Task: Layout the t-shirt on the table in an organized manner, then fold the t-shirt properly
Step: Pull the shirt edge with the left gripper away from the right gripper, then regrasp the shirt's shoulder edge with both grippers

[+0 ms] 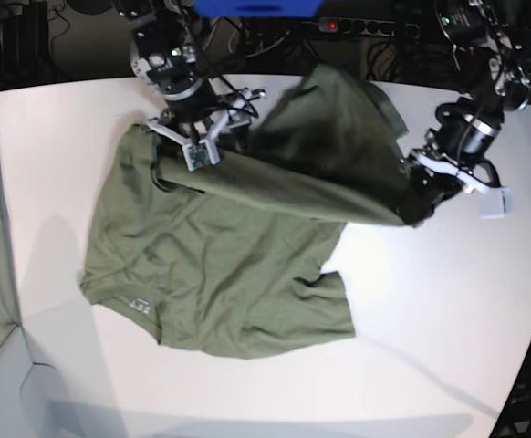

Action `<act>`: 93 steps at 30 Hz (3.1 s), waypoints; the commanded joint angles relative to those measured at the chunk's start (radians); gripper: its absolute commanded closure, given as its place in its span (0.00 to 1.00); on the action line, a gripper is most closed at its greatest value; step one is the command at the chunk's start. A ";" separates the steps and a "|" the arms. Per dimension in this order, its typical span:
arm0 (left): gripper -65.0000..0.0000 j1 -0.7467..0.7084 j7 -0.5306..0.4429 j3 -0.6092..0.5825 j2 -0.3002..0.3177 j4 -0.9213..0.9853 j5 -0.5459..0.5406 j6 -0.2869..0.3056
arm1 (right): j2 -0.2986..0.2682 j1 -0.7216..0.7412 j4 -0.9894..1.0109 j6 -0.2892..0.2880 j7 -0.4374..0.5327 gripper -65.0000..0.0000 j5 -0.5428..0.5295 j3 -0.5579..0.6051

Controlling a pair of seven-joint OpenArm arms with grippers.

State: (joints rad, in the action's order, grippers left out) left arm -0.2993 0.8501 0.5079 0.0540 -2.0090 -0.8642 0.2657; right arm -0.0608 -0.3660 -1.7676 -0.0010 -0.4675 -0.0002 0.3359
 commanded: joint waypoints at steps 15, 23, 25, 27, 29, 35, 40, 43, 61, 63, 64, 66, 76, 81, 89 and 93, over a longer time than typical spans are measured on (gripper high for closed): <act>1.00 0.343 -0.025 0.019 0.034 0.003 -0.037 0.001 | -0.044 -0.009 -0.022 -0.003 0.019 0.41 -0.004 -0.070; 1.00 0.581 -0.027 -0.050 0.076 0.153 -0.039 0.001 | -0.063 -0.031 -0.022 -0.003 0.017 0.41 -0.001 -0.111; 1.00 0.624 -0.027 -0.071 0.079 0.172 -0.039 0.001 | -0.061 -0.034 -0.022 -0.003 0.017 0.41 -0.001 -0.130; 1.00 0.633 -0.027 -0.084 0.079 0.173 -0.042 0.001 | -0.061 -0.035 -0.022 -0.003 0.017 0.41 -0.001 -0.140; 1.00 0.621 -0.024 -0.084 0.077 0.162 -0.066 0.001 | -0.061 -0.037 -0.022 -0.003 0.017 0.41 -0.001 -0.159; 1.00 0.417 -0.001 -0.051 0.094 0.136 -0.212 0.001 | -0.060 -0.031 -0.021 -0.003 0.017 0.41 -0.001 -0.199; 1.00 0.165 0.005 0.110 0.108 0.017 -0.316 0.001 | -0.060 -0.021 -0.018 -0.003 0.025 0.41 -0.001 -0.212; 1.00 0.048 0.005 0.206 0.108 -0.008 -0.415 0.001 | -0.060 -0.008 -0.005 -0.003 0.025 0.41 -0.002 -0.212; 0.83 -0.453 0.008 0.407 0.079 0.021 -0.551 0.007 | -0.023 0.052 0.094 -0.004 0.028 0.41 -0.005 -0.202; 0.68 -0.484 0.008 0.410 0.053 0.017 -0.551 0.008 | -0.020 0.052 0.093 -0.004 0.028 0.41 -0.005 -0.202; 0.61 -0.506 0.008 0.410 0.042 0.017 -0.551 0.008 | -0.020 0.052 0.093 -0.004 0.028 0.41 -0.005 -0.202; 0.49 -0.545 0.011 0.407 0.027 0.014 -0.556 0.010 | -0.020 0.052 0.091 -0.004 0.028 0.41 -0.005 -0.202; 0.41 -0.482 0.243 0.512 -0.029 0.020 -0.554 0.010 | -0.021 0.066 0.090 -0.004 0.028 0.41 -0.005 -0.203; 0.40 -0.258 0.265 0.660 -0.026 0.020 -0.553 0.002 | -0.020 0.066 0.088 -0.004 0.028 0.41 -0.005 -0.203; 0.40 0.067 0.433 0.622 -0.058 0.023 -0.318 0.001 | -0.020 0.095 0.021 -0.004 0.028 0.40 -0.005 -0.202; 0.40 0.111 0.446 0.550 -0.104 0.034 -0.111 0.007 | -0.020 0.107 -0.013 -0.006 0.025 0.40 -0.005 -0.179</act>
State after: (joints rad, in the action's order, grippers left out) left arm -0.1879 1.3056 1.0561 -0.0574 -1.9656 -0.9627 0.2684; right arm -0.0807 -0.2665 -1.7584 -0.0036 -0.4606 -0.0040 0.1535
